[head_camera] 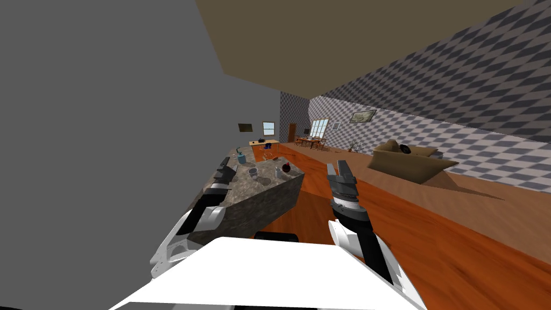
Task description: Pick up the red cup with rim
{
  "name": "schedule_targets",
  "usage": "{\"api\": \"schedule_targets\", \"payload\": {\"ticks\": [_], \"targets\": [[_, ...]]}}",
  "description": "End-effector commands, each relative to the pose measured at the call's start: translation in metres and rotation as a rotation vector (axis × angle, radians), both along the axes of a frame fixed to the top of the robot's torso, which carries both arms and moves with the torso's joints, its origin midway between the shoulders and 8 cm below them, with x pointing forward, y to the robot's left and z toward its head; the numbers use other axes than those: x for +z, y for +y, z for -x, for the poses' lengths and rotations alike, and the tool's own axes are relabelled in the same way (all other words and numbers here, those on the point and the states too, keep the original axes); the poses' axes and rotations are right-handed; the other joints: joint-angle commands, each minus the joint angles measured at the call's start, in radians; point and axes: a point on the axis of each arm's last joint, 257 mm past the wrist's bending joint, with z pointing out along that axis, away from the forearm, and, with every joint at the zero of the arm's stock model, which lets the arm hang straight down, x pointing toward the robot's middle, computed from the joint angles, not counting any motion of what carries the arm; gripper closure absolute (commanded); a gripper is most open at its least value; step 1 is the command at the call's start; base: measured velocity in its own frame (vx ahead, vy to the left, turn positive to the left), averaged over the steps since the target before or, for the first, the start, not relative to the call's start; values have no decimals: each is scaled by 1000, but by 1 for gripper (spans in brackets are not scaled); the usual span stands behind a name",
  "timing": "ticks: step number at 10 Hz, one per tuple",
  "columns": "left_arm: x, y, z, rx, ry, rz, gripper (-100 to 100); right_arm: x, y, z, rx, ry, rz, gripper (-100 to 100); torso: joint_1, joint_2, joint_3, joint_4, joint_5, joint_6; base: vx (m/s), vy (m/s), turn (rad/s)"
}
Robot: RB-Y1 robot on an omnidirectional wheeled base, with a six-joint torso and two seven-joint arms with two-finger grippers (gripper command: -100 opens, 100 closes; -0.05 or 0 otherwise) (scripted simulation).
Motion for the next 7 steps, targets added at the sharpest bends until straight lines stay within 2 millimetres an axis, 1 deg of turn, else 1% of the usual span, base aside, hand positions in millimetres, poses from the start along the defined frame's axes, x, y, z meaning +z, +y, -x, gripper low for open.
{"api": "schedule_targets", "payload": {"ticks": [1,2,4,5,6,7], "targets": [[-7,6,-5,10,42,4,-100,0,0,0,0,0,0,0,0,0,0,0,0,0,-28,37,-44],[-3,13,-9,18,47,0,-100,0,0,0,0,0,0,0,0,0,0,0,0,0,-28,40,-76],[-12,16,-13,25,85,6,-100,0,0,0,0,0,0,0,0,0,0,0,0,0,-16,26,-19],[-10,24,-18,34,100,4,-100,0,0,0,0,0,0,0,-2,-1,-1,0,0,0,-14,21,-66],[-16,26,-20,39,126,8,-100,0,0,0,0,0,0,0,-1,-1,-1,0,0,0,-19,29,-61],[-11,34,-24,47,132,6,-100,0,0,0,0,0,0,0,-1,-1,0,0,0,0,-29,41,-85]]}}
